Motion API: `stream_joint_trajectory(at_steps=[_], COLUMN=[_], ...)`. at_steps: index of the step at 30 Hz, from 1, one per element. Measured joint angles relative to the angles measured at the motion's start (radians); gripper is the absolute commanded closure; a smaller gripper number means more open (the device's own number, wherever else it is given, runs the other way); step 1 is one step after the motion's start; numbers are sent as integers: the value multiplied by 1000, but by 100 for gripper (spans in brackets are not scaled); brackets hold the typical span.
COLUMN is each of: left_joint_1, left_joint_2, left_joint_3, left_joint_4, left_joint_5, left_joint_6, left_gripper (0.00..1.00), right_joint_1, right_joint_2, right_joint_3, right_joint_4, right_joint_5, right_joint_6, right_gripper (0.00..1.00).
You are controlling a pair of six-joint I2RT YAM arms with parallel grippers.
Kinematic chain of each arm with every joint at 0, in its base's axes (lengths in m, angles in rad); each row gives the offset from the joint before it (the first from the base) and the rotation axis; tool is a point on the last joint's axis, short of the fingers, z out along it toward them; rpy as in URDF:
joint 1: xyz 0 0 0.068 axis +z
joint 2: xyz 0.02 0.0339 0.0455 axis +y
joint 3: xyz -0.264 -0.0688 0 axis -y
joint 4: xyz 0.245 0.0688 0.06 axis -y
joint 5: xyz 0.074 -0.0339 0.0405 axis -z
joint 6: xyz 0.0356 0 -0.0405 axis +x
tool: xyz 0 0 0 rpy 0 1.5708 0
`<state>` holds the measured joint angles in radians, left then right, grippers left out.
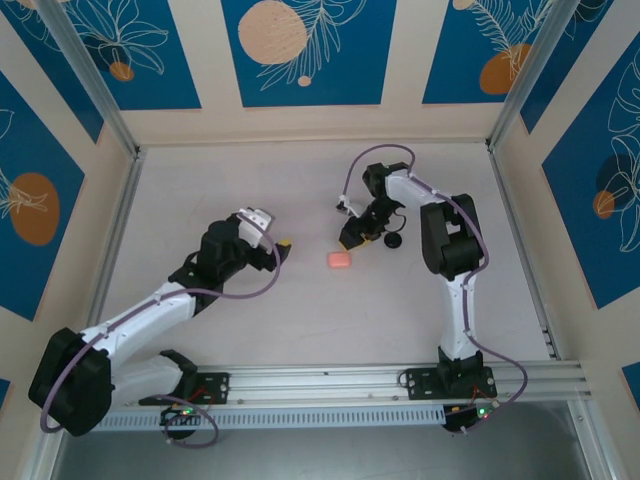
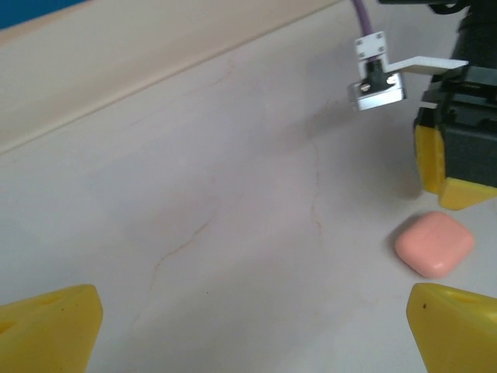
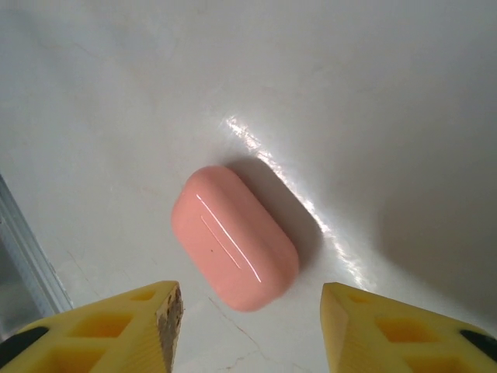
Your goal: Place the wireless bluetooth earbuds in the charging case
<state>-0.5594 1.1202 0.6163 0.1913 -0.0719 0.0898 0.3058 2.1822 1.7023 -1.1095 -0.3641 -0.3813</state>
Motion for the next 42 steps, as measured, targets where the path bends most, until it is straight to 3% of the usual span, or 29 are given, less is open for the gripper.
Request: stream_joint_trajectory(at_steps=[3,4,5,6,13,17,24,34,38,42], left_joint_1=[2,4,9,13,113,203,314,366,373,380], left_joint_2=[-9,-11,-14,-16,-17,-13,70,260,342,385], left_joint_3=[30,40,50,57,95,67,-78,-201,-219,-230], left_joint_4=[-21,-24,-27,-26,-26,8,141,388,535,600], left_joint_5=[-76,-105,-134,-166,-358,-401,-418,-405,-383,-346], left_joint_6=[10,14,17,18,5,-29,-55,-57,-50,-50], left_gripper=[0,0,0,0,0,0,0,0,0,0], right_joint_1=[-24,-38,-53,-76,-262,-291,-327,-327,-305,-250], right_joint_2=[-86,-135,-182,-249,-711,-813,-890,-914,-863,-713], right_joint_3=[-3,-16,-34,-64,-496,-772,-1101,-1300,-1353,-1382], right_joint_4=[19,47,77,117,594,864,1213,1616,1774,1937], right_joint_5=[17,19,18,16,47,133,265,333,343,384], right_joint_6=[16,25,34,53,201,288,388,427,425,413], right_gripper=[43,37,5,1,1,1,1,1,1,1])
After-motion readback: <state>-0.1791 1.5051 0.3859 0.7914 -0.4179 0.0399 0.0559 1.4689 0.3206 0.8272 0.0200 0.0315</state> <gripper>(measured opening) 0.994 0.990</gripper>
